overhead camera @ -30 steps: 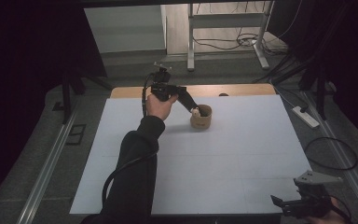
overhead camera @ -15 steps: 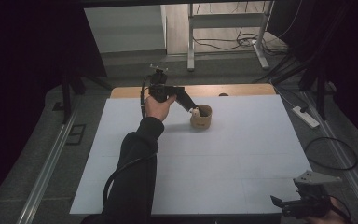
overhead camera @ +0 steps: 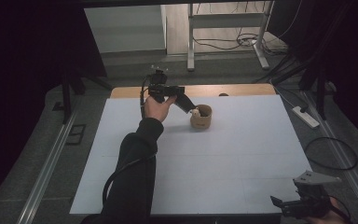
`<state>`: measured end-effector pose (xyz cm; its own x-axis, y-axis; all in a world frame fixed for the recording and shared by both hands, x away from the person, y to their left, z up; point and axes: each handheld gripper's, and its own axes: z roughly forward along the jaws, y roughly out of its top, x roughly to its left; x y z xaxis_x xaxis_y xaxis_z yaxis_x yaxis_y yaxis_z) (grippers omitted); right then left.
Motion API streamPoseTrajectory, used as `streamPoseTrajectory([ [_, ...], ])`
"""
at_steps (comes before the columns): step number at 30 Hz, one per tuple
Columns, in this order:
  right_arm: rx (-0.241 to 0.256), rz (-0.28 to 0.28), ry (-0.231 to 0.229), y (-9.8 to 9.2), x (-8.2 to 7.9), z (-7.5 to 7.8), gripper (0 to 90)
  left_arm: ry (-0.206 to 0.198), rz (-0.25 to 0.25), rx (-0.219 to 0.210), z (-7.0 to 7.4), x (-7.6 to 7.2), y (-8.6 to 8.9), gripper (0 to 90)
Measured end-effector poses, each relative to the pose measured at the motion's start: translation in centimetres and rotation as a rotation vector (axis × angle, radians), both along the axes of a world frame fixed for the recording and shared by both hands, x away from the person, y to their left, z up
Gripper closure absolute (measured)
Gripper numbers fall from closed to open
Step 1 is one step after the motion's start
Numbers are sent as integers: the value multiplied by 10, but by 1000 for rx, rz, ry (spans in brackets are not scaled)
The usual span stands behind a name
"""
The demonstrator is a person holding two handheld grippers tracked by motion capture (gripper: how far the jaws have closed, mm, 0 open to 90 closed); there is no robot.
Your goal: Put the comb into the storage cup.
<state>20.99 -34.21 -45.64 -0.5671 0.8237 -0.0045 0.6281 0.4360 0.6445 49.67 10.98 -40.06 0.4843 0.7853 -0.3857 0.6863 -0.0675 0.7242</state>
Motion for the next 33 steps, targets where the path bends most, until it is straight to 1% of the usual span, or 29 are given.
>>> streamPoseTrajectory([
  [4, -2, 3, 1, 0, 0, 0, 0, -30, 4, 26, -2, -1, 0, 477],
  [6, -3, 4, 2, 0, 0, 0, 0, -47, 8, 52, -2, -2, 0, 433],
  [11, -4, 5, 1, 0, 0, 0, 0, -84, 5, 99, -1, -4, -2, 320],
  [12, -4, 5, 1, 0, 0, 0, 0, -94, 4, 121, 0, -5, -3, 296],
  [13, -5, 6, 1, 0, 0, 0, 0, -99, 4, 130, 0, -6, -4, 260],
  [15, -5, 6, 2, 0, 0, 0, 0, -111, -2, 158, 1, -7, -5, 226],
  [20, -5, 5, 0, 1, 0, 0, 0, -139, -5, 205, 2, -10, -8, 100],
  [26, -2, 2, 2, 0, 0, 0, 0, -164, -38, 215, 4, -14, -9, 45],
  [28, -3, 1, 2, 0, 0, 0, 0, -175, -40, 220, 6, -16, -9, 33],
  [32, -2, 1, 3, 0, 0, 0, 0, -187, -48, 204, 7, -21, -8, 28],
  [33, -3, 1, 3, 0, 0, 0, 0, -188, -51, 206, 7, -22, -8, 27],
])
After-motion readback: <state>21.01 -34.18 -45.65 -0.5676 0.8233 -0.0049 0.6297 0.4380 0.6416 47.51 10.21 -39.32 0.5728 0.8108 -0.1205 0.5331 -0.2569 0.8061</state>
